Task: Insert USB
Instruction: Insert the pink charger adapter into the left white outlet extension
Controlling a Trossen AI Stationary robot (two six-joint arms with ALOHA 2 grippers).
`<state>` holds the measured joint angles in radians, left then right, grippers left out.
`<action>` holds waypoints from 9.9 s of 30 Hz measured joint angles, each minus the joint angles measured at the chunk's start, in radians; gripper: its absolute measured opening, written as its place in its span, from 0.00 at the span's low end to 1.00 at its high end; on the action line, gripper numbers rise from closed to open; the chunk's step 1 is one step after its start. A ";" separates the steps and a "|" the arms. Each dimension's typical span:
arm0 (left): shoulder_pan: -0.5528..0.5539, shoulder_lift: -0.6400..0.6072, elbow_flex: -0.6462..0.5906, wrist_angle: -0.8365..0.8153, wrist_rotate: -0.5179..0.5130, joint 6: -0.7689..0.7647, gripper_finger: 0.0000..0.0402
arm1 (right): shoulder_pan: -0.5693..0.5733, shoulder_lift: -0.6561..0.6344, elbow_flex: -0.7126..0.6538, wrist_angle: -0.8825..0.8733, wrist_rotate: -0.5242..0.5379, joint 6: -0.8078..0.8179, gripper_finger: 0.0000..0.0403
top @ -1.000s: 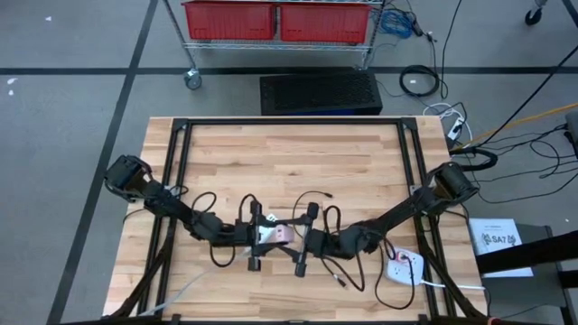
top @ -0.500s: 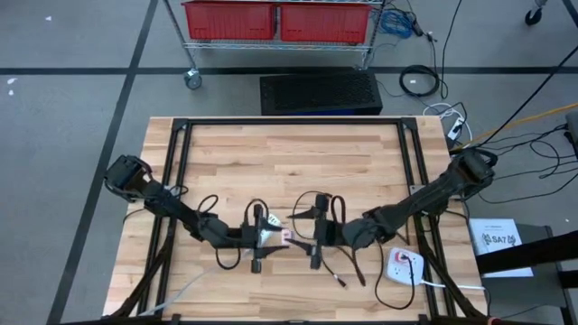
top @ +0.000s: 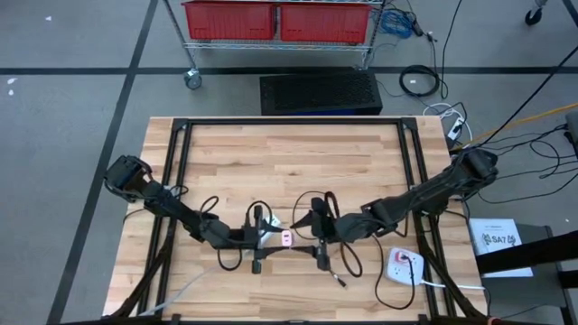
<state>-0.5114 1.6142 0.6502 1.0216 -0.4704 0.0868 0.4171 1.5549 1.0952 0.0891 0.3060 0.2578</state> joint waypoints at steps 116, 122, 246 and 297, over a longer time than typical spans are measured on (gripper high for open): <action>0.001 0.002 -0.001 -0.120 -0.057 -0.031 0.46 | 0.001 -0.010 0.015 -0.121 0.011 -0.080 0.65; 0.001 0.002 -0.001 -0.119 -0.057 -0.031 0.46 | 0.001 -0.010 0.015 -0.126 0.063 -0.143 0.65; -0.129 -0.031 0.031 -0.655 -0.385 -0.166 0.58 | -0.082 0.094 0.027 -0.047 0.175 -0.033 0.40; -0.300 0.089 0.122 -1.300 -0.353 -0.972 0.38 | -0.042 0.505 0.211 0.003 0.459 0.568 0.40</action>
<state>-0.8116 1.7027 0.7727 -0.2787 -0.8231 -0.8856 0.3752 2.0602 1.3060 0.0925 0.7650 0.8262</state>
